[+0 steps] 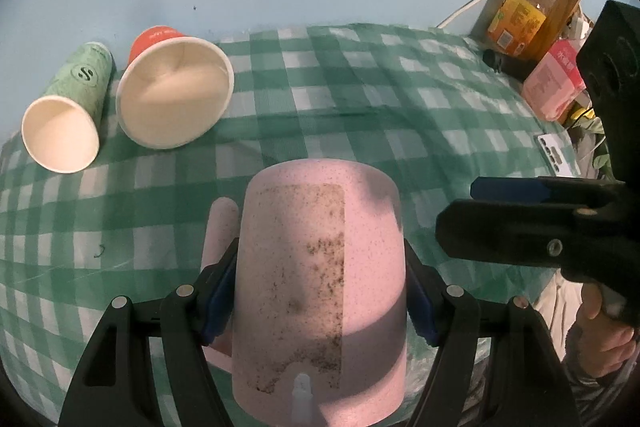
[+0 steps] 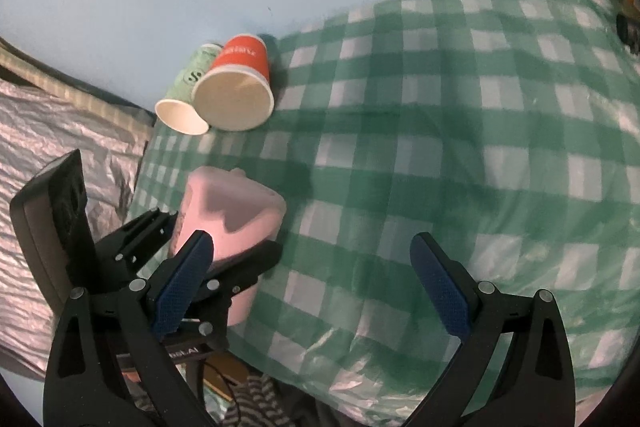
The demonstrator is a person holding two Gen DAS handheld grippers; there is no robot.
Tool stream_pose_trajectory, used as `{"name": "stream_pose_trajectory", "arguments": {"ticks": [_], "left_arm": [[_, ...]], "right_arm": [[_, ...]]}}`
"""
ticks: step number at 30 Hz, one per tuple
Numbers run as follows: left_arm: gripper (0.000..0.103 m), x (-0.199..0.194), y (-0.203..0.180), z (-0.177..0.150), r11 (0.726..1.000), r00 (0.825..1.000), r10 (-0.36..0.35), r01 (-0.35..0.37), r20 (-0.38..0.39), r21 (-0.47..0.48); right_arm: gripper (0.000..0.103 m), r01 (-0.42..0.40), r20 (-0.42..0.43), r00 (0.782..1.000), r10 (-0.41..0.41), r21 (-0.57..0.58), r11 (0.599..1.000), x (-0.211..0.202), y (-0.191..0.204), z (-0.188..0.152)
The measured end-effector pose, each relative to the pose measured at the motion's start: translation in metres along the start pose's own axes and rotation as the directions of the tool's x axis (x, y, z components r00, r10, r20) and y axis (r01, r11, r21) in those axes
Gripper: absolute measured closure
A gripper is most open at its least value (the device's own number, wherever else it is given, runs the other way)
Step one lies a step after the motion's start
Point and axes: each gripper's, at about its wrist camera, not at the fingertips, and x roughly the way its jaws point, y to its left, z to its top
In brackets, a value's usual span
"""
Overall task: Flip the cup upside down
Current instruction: 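Lift the pink mug with the right tool and rotate it, then turn the pink mug upright in the right tool, rim down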
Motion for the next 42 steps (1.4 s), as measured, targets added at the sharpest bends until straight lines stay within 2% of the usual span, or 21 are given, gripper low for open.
{"name": "stream_pose_trajectory", "arguments": {"ticks": [13, 15, 17, 19, 24, 26, 27, 33, 36, 42], "left_arm": [[0.029, 0.003, 0.003, 0.001, 1.000, 1.000, 0.003, -0.003, -0.001, 0.000], [0.023, 0.002, 0.001, 0.001, 1.000, 1.000, 0.020, -0.020, -0.003, 0.010], [0.021, 0.001, 0.000, 0.001, 0.999, 0.999, 0.033, -0.033, -0.004, 0.018], [0.021, -0.004, 0.002, 0.002, 0.999, 0.999, 0.041, -0.041, -0.006, 0.016], [0.021, -0.028, 0.012, -0.003, 1.000, 1.000, 0.005, -0.005, 0.010, 0.003], [0.017, -0.040, 0.017, -0.007, 1.000, 0.999, -0.004, 0.004, 0.036, 0.000], [0.013, -0.049, 0.022, -0.010, 1.000, 0.998, -0.005, 0.006, 0.056, -0.008], [0.012, -0.072, 0.048, -0.028, 0.998, 0.995, 0.005, 0.001, 0.104, -0.056], [0.012, -0.074, 0.061, -0.035, 0.997, 0.993, 0.024, -0.015, 0.112, -0.076], [0.012, -0.064, 0.091, -0.045, 0.986, 0.995, 0.005, 0.011, 0.096, -0.165]], "right_arm": [[0.003, -0.013, -0.014, 1.000, 0.014, 0.007, 1.000, 0.011, 0.004, -0.003], [0.003, -0.018, -0.013, 1.000, 0.018, 0.006, 1.000, 0.010, 0.004, -0.002], [0.003, -0.020, -0.010, 1.000, 0.020, 0.008, 1.000, 0.008, 0.005, -0.002], [0.003, -0.023, -0.008, 1.000, 0.023, 0.012, 1.000, 0.007, 0.007, -0.002], [0.003, -0.048, 0.005, 0.999, 0.048, 0.027, 0.998, 0.001, 0.011, -0.001], [0.003, -0.055, 0.008, 0.998, 0.055, 0.022, 0.998, -0.002, 0.016, -0.001], [0.003, -0.061, 0.008, 0.998, 0.061, 0.018, 0.998, -0.002, 0.019, -0.001], [0.003, -0.072, -0.011, 0.997, 0.072, 0.030, 0.997, 0.007, 0.033, -0.005], [0.003, -0.056, -0.029, 0.998, 0.057, 0.040, 0.998, 0.019, 0.039, -0.008], [0.003, 0.005, -0.061, 0.998, -0.002, 0.049, 0.999, 0.042, 0.049, -0.008]]}}
